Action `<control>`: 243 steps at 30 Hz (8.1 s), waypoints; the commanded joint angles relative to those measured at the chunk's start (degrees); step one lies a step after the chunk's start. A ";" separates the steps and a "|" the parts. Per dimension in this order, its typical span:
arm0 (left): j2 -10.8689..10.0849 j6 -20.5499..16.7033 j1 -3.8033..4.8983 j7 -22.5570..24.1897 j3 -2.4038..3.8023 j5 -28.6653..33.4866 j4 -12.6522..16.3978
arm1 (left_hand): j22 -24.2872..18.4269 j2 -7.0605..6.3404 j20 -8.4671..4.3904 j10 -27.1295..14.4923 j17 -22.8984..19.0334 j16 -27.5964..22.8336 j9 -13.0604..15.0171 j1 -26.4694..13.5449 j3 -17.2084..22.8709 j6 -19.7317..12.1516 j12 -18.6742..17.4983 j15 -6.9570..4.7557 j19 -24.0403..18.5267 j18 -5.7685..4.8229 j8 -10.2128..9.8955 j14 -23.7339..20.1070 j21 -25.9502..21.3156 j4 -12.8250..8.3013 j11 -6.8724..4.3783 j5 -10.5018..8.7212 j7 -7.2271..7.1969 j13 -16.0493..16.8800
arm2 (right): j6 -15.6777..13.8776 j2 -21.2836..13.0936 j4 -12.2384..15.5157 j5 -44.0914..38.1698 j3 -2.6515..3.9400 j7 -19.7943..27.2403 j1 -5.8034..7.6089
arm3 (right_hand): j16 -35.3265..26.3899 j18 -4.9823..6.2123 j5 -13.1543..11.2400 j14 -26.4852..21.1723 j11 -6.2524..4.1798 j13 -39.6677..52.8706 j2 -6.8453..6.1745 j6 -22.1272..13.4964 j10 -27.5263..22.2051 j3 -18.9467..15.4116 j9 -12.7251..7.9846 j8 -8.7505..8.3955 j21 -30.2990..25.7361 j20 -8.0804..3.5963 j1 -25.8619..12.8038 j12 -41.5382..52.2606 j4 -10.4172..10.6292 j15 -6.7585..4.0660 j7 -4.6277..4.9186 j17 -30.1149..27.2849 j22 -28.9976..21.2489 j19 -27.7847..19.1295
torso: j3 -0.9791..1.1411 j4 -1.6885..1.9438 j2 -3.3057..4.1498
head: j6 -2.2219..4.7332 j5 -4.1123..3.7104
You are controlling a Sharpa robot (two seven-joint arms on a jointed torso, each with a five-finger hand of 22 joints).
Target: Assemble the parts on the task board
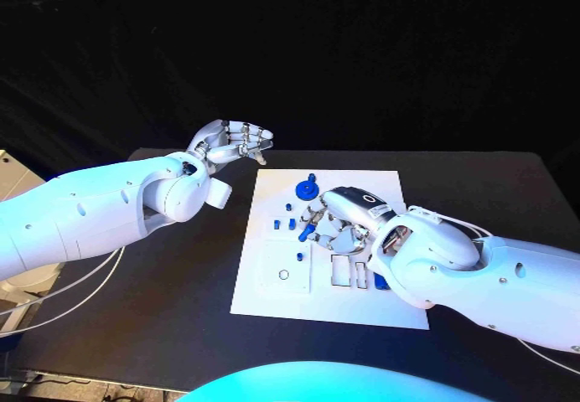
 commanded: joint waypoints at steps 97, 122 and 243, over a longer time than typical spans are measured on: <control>0.80 1.95 -0.01 0.01 0.00 -0.01 -0.09 | 0.24 0.15 -0.08 0.44 0.13 -0.22 -0.04 0.73 -0.54 0.15 -0.39 0.22 0.05 0.68 -0.52 0.11 0.23 -0.29 0.12 -0.07 0.40 -0.16 | 1.38 7.32 -4.58 -9.53 -1.80 0.13 -6.16 | -2.34 2.55 0.70 -4.97 1.96 0.74 -0.77 -13.25 -19.32 -18.34 -1.51 -7.62 -23.17 3.11 -1.77 0.27 2.80 3.51 -0.84 -9.46 -1.01 -6.20 | 0.10 0.03 0.06 | -1.62 1.77; 0.31 1.41 -0.23 1.54 -0.04 0.17 -0.09 | 0.26 0.06 -0.07 0.47 0.16 -0.22 -0.05 0.62 -0.66 0.14 -0.42 0.24 0.04 0.66 -0.56 0.14 0.22 -0.24 0.13 -0.08 0.38 -0.18 | 1.86 -16.39 4.50 16.67 -0.94 1.45 2.17 | 6.60 -0.57 0.27 2.60 -3.17 62.28 3.25 -9.00 10.70 -34.45 0.70 1.97 -3.55 -0.53 -8.23 67.33 5.62 -0.50 0.68 9.45 6.33 1.22 | -0.17 -0.92 -0.67 | 0.59 -4.73; -0.66 1.53 -0.81 1.52 -0.06 0.50 0.46 | 0.12 0.17 0.06 0.69 0.23 -0.41 -0.02 0.41 -0.77 0.32 -0.51 0.27 -0.24 0.66 -0.64 -0.16 -0.17 0.05 0.07 0.02 0.31 -0.24 | 7.08 -9.05 4.62 18.17 -1.82 -20.28 -3.37 | 11.71 -3.21 0.28 5.52 -6.04 85.53 9.81 -2.90 23.38 -29.29 0.70 12.49 13.28 -2.54 -18.87 76.72 5.81 -2.97 -3.06 25.20 12.96 4.34 | -0.23 -1.24 -0.99 | 0.25 -5.76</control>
